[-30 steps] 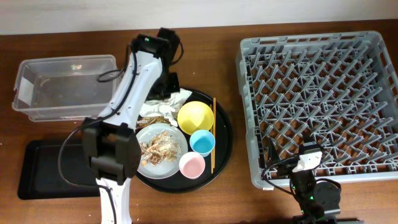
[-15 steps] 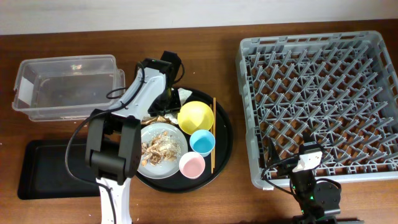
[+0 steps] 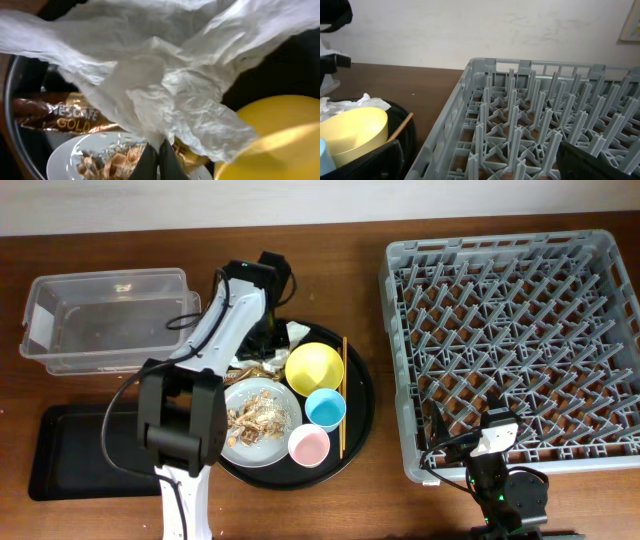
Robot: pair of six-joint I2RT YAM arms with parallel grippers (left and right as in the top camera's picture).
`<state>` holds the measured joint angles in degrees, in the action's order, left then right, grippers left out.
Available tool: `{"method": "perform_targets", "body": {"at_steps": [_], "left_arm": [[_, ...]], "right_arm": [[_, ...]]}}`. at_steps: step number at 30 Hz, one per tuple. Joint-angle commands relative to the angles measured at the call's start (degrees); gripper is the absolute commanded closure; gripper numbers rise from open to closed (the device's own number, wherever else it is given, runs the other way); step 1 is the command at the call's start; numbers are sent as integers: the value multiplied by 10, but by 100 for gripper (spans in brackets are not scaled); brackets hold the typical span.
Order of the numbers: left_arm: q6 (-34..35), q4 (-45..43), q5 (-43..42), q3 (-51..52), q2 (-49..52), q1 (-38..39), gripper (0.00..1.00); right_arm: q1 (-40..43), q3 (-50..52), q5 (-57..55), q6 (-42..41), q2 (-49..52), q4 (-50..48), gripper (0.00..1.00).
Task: Sort waste into correct bins and load items into the dishwasher rack
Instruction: 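Reach the left gripper to the white tissue and grasp it, then carry the tissue with the left gripper into the clear bin and release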
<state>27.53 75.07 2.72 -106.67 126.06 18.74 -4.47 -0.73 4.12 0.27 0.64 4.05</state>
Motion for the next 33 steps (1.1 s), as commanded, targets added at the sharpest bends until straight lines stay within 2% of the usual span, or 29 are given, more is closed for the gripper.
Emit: {"method": "perform_targets", "body": {"at_steps": [1, 3, 8, 10, 14, 17, 18, 19, 20, 21, 23, 25, 27, 28, 29, 30, 31, 33], "left_arm": [[1, 34, -4, -38, -1, 2, 100], [0, 64, -4, -67, -1, -1, 100], [-2, 126, 1, -232, -1, -52, 100], [-2, 94, 31, -282, -1, -112, 100], [-2, 18, 113, -280, 0, -207, 100], [-2, 1, 121, -279, 1, -258, 99], [-2, 6, 121, -279, 5, -271, 90], [-2, 6, 121, -277, 7, -276, 66], [-2, 6, 121, -273, 7, -280, 66], [-2, 6, 121, -267, 7, -287, 53], [-2, 15, 105, -256, 7, -288, 4], [-21, 38, 34, -256, 7, -288, 2], [-160, 53, -168, -256, 7, -280, 4], [-190, 57, -210, -256, 7, -271, 6], [-216, 65, -235, -256, 7, -251, 11], [-217, 71, -229, -256, 7, -234, 23], [-218, 73, -224, -250, 7, -205, 28], [-218, 64, -194, -216, 7, -142, 32]], "right_arm": [[4, 4, -3, 4, -4, 1, 1], [4, 4, -3, 4, -4, 1, 1], [4, 4, -2, 4, -4, 1, 1], [4, 4, -3, 4, -4, 1, 1], [4, 4, -3, 4, -4, 1, 1], [4, 4, -2, 4, -4, 1, 1], [4, 4, -3, 4, -4, 1, 1], [4, 4, -3, 4, -4, 1, 1], [4, 4, -2, 4, -4, 1, 1], [4, 4, -3, 4, -4, 1, 1], [4, 4, -2, 4, -4, 1, 1], [4, 4, -2, 4, -4, 1, 1], [4, 4, -3, 4, -4, 1, 1], [4, 4, -2, 4, -4, 1, 1], [4, 4, -3, 4, -4, 1, 1], [4, 4, -3, 4, -4, 1, 1], [4, 4, -2, 4, -4, 1, 1], [4, 4, -2, 4, -4, 1, 1]]}}
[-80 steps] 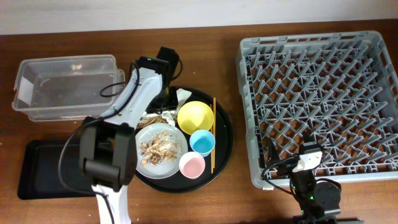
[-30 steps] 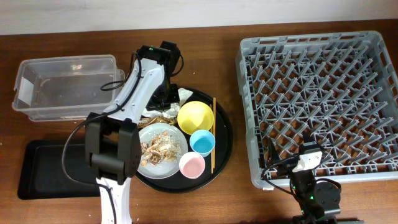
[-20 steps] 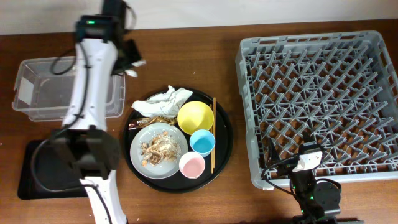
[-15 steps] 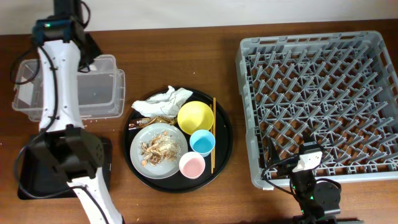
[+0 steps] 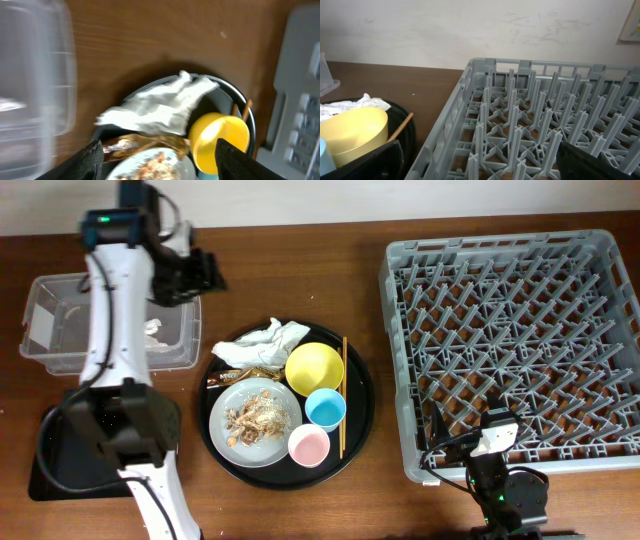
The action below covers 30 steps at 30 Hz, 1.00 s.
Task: Sort waste into correct bins and load items into the dishwasher rack
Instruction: 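Carry the tissue with the left gripper into the clear bin and release, then grasp the remaining tissue with the left gripper and drop it in the bin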
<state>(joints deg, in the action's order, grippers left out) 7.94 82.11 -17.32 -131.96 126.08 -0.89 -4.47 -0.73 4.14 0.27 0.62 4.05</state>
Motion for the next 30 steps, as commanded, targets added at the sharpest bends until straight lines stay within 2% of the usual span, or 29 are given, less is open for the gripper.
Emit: {"method": "perform_targets", "body": {"at_steps": [1, 4, 5, 7, 10, 15, 16, 18, 22, 24, 27, 30], "left_arm": [[-22, -33, 56, 82, 7, 95, 34], [-20, -95, 63, 174, 7, 142, 40], [-5, -124, 63, 207, 7, 152, 44], [24, -183, 72, 262, 7, 160, 46], [57, -235, 134, 310, 7, 161, 47], [57, -299, 144, 360, 7, 161, 53], [57, -303, 144, 360, 7, 161, 66], [57, -304, 143, 360, 7, 161, 100], [57, -228, 141, 307, -19, 161, 100], [57, -195, 141, 260, -71, 161, 99], [57, -217, 146, 254, -156, 161, 99], [58, -247, 250, 254, -197, 157, 100]], "right_arm": [[4, 4, -3, 4, -4, 1, 1], [4, 4, -3, 4, -4, 1, 1], [4, 4, -3, 4, -4, 1, 1], [4, 4, -3, 4, -4, 1, 1], [4, 4, -3, 4, -4, 1, 1], [4, 4, -3, 4, -4, 1, 1], [4, 4, -3, 4, -4, 1, 1], [4, 4, -3, 4, -4, 1, 1], [4, 4, -3, 4, -4, 1, 1], [4, 4, -3, 4, -4, 1, 1], [4, 4, -3, 4, -4, 1, 1], [4, 4, -3, 4, -4, 1, 1]]}}
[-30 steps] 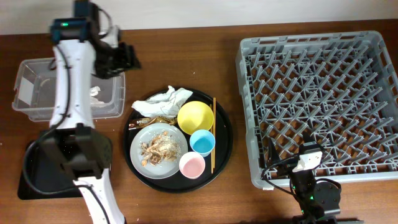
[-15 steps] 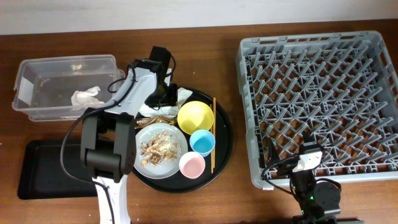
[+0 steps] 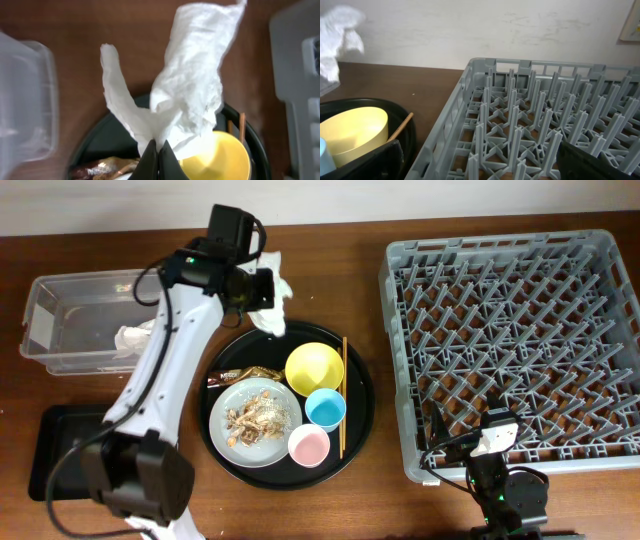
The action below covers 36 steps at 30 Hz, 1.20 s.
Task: Sort waste into correct bins and load items into the dishwasher rack
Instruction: 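Grasp the remaining tissue with the left gripper and drop it in the bin, then grasp the Nescafe Gold wrapper with the left gripper and drop it in the bin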
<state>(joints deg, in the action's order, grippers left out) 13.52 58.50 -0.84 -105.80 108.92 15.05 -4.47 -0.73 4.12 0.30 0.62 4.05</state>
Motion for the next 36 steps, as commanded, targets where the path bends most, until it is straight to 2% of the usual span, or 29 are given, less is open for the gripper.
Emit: {"method": "perform_targets", "body": {"at_steps": [1, 3, 4, 6, 8, 9, 10, 11, 13, 15, 17, 19, 20, 22, 24, 27, 28, 30, 36], "left_arm": [[2, -24, 125, -8, -34, -11, 100], [2, -66, 189, -8, -39, -49, 99], [4, -75, 195, -7, -39, -72, 100], [41, -74, 224, -7, -38, -129, 100], [90, -75, 215, 6, -36, -192, 100], [101, -75, 211, 13, -35, -211, 93], [105, -75, 207, 17, -31, -226, 38], [105, -73, 172, 17, -29, -238, 1], [105, -72, 136, 17, -29, -240, 1], [105, -31, 97, 17, -28, -240, 1], [105, 11, -48, 17, -29, -240, 2], [104, 62, -129, 17, -28, -236, 2], [73, 99, -133, 20, -28, -213, 9], [67, 104, -127, 67, -28, -143, 10], [132, 82, -111, 119, -28, -94, 18], [284, 0, -83, 186, -26, -38, 35], [339, -36, -79, 209, -21, -24, 37], [423, -52, -77, 223, 0, -10, 37], [510, -61, -58, 223, 70, -3, 41]], "right_arm": [[4, 4, -2, 4, -4, 1, 1], [4, 4, -2, 4, -4, 1, 1], [4, 4, -2, 3, -4, 1, 1], [4, 4, -2, 4, -4, 1, 1], [4, 4, -3, 4, -4, 1, 1], [4, 4, -2, 4, -4, 1, 1], [4, 4, -3, 3, -4, 1, 1], [4, 4, -3, 3, -4, 1, 1], [4, 4, -2, 3, -4, 1, 1], [4, 4, -3, 3, -4, 1, 1], [4, 4, -2, 4, -4, 1, 1], [4, 4, -3, 4, -4, 1, 1], [4, 4, -2, 3, -4, 1, 1], [4, 4, -3, 3, -4, 1, 1], [4, 4, -2, 3, -4, 1, 1], [4, 4, -2, 4, -4, 1, 1], [4, 4, -2, 3, -4, 1, 1], [4, 4, -3, 4, -4, 1, 1], [4, 4, -2, 3, -4, 1, 1]]}}
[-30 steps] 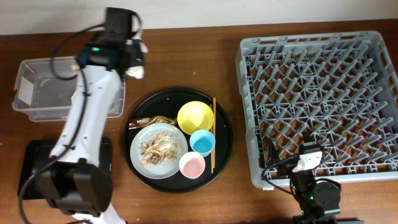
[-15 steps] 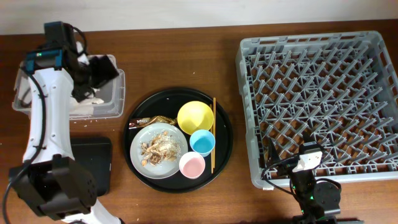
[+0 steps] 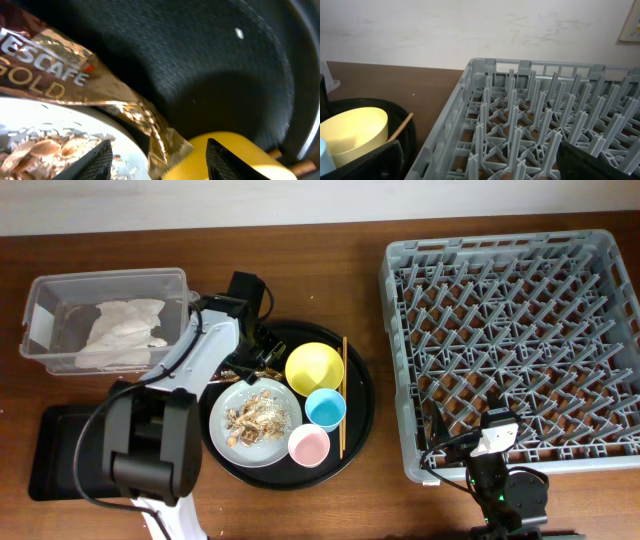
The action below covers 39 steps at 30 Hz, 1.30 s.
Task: Sort waste into correct bins and load items into the dishwasher rack
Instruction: 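Grasp the Nescafe Gold wrapper with the left gripper and drop it in the bin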
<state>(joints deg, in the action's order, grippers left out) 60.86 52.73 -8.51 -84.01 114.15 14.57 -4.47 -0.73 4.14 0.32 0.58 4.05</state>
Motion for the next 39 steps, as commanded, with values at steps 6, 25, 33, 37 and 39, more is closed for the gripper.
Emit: {"method": "perform_targets", "body": {"at_steps": [6, 25, 33, 37, 39], "left_arm": [[45, -39, 45, 5, 45, 2, 42], [60, -61, 64, -3, -19, 0, 42], [69, -66, 69, -2, 42, 3, 46], [68, -65, 68, -2, 47, 4, 46], [68, -28, 68, -2, 47, 4, 48]], "right_arm": [[4, 4, -3, 3, -3, 1, 1], [4, 4, -3, 3, -3, 1, 1], [4, 4, -3, 3, -3, 1, 1], [4, 4, -3, 3, -3, 1, 1], [4, 4, -3, 3, -3, 1, 1]]}}
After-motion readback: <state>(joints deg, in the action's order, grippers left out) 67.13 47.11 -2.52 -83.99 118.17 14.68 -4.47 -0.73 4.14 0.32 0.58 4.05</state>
